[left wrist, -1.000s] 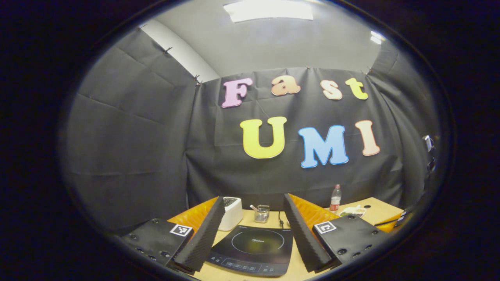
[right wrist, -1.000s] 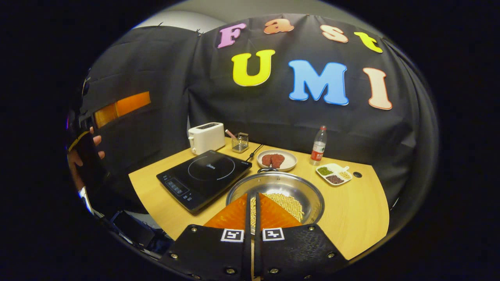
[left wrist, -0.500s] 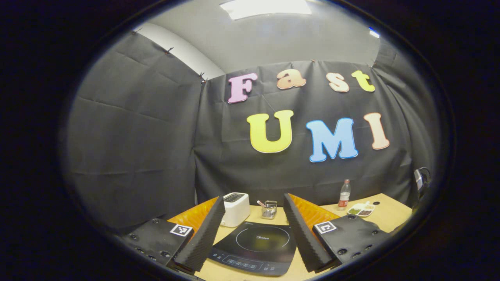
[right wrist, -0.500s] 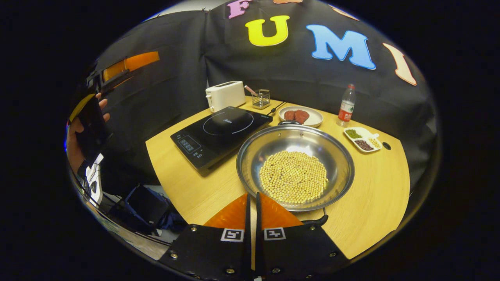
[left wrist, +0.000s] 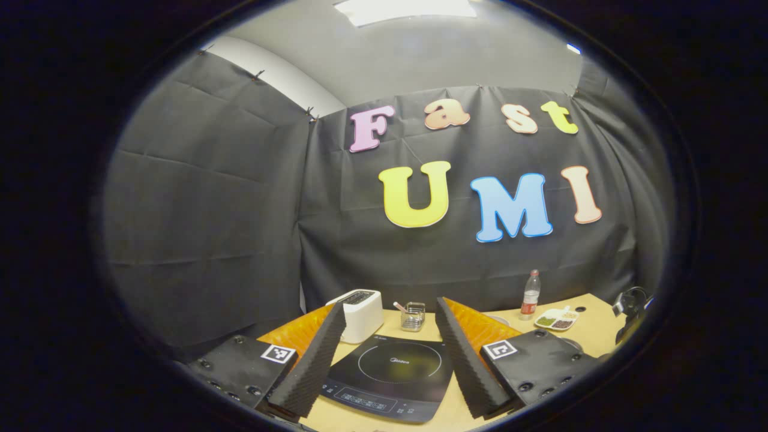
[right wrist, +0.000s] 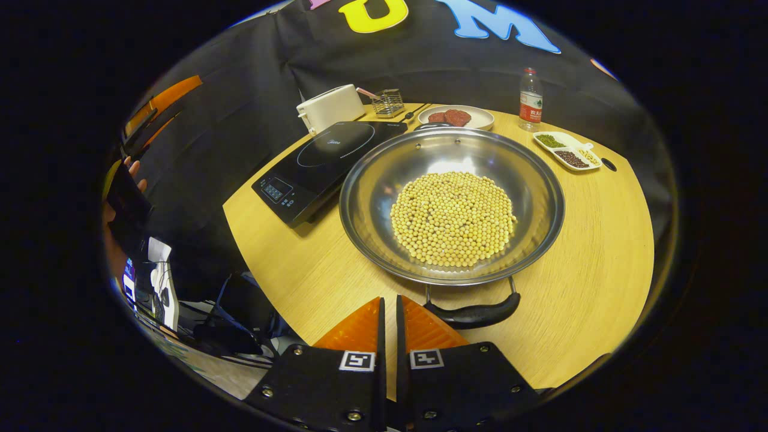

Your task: First push the handle of the pot to place it horizontally, then grasp the pot with both hands and set it on the induction cooktop.

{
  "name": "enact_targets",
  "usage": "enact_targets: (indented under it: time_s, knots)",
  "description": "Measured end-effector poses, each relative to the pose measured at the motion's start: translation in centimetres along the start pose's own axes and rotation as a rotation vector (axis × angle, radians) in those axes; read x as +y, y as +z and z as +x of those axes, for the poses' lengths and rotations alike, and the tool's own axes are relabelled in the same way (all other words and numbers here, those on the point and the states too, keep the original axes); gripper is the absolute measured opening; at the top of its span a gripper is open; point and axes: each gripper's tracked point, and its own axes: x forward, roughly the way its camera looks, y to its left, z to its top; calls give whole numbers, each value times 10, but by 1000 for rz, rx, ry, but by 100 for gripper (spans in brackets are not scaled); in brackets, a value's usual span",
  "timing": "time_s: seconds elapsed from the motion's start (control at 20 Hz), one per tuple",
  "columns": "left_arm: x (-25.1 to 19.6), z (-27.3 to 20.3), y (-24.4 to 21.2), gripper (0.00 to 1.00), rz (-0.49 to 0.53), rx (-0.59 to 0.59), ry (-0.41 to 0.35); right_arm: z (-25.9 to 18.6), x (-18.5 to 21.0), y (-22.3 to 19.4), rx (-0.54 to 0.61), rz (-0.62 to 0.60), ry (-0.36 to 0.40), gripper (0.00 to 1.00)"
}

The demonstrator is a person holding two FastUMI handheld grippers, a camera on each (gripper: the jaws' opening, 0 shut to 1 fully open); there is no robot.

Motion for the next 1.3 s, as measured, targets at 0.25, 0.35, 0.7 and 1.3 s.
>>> enact_targets:
  time_s: [0.25, 0.35, 0.7, 1.3]
  knots:
    - [-16, 3, -1, 97, 6, 4, -13, -1, -14, -2, -5, 49, -8, 2]
    - [-24, 4, -3, 97, 5, 6, -23, -2, -23, -1, -13, 57, -26, 1]
    - [-47, 13, -7, 98, 6, 18, -59, -9, -62, 2, -37, 103, -99, 1]
    - [-85, 30, -30, 98, 17, 70, -107, -18, -147, 21, -73, 134, -245, 1]
